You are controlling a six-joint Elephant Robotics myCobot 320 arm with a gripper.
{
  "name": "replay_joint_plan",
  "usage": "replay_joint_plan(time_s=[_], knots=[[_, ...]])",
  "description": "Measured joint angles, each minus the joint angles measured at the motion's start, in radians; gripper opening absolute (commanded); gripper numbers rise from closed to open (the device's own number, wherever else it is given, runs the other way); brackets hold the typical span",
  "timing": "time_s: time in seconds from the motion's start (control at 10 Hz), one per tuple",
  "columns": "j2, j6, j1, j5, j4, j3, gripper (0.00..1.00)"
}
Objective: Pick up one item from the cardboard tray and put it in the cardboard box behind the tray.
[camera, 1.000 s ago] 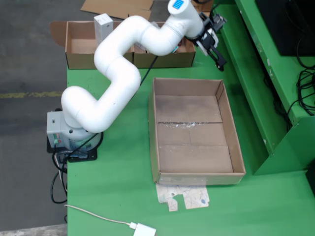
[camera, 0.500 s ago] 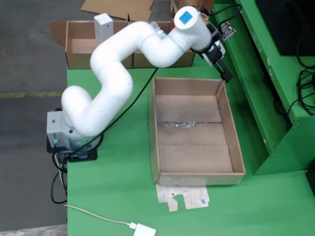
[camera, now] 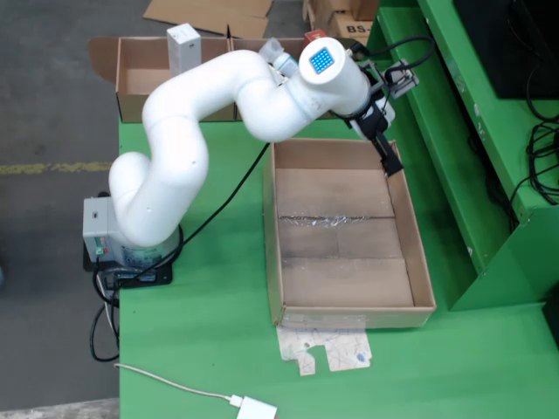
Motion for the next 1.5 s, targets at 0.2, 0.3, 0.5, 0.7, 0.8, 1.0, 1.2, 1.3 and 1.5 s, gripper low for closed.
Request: replay_joint_plan(time_s=[0.2,0.3,0.5,0.7,0.8,1.0,1.2,1.3,1.5], knots=[[0.098,0.0,-0.097,0.008,0.0,-0.097,1.0],[0.141,0.0,-0.138,0.008,0.0,-0.138,1.0],[0.239,-0.002,-0.235,0.008,0.0,-0.233,1.0],[0.338,-0.002,-0.331,0.008,0.0,-0.331,1.0],[0.38,-0.002,-0.371,0.008,0.0,-0.373,1.0],[0.478,-0.002,-0.468,0.008,0.0,-0.468,1.0],[0.577,-0.002,-0.564,0.008,0.0,-0.565,1.0],[0.62,-0.002,-0.607,0.008,0.0,-0.606,1.0],[0.643,-0.002,-0.702,0.008,0.002,-0.703,1.0]])
